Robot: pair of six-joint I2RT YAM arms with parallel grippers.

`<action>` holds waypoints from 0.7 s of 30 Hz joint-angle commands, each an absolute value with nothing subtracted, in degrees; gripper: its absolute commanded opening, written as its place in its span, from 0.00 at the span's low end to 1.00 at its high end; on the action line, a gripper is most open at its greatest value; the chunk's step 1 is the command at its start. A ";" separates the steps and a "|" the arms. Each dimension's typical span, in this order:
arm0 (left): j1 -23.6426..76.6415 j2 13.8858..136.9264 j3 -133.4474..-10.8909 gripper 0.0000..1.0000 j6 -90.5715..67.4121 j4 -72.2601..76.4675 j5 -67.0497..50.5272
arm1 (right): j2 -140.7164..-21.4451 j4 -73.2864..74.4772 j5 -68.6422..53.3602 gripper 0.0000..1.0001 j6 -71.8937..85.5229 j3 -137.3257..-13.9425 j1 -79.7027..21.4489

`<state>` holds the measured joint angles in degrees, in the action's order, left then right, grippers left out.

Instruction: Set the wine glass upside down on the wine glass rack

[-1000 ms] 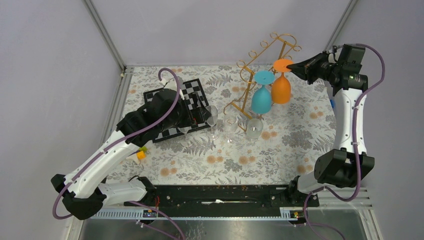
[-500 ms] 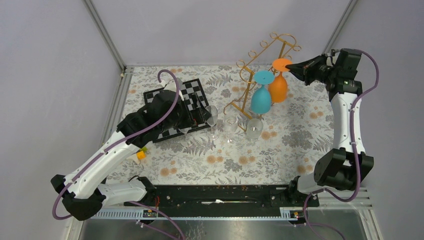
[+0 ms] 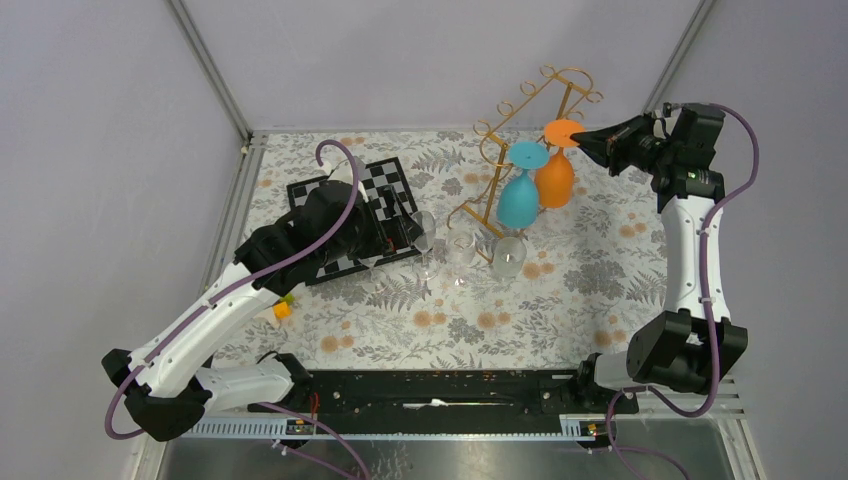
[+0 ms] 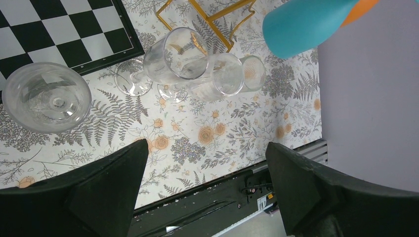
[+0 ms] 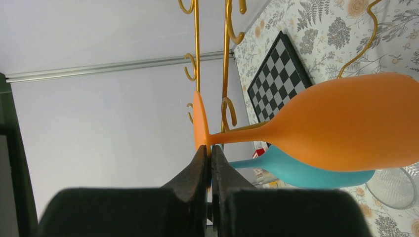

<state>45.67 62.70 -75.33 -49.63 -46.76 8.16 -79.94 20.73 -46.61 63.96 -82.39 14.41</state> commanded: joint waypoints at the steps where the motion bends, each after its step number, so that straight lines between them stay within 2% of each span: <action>1: 45.35 61.52 -74.66 0.99 -50.27 -44.30 7.69 | -77.45 18.33 -48.22 0.00 64.51 -81.87 14.68; 21: 45.35 61.72 -74.69 0.99 -49.07 -43.95 8.17 | -79.62 16.26 -47.47 0.00 66.12 -82.35 14.03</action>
<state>45.67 62.67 -74.41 -49.56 -46.63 8.16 -79.53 19.31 -46.59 65.52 -81.73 14.39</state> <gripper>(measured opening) 0.989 0.030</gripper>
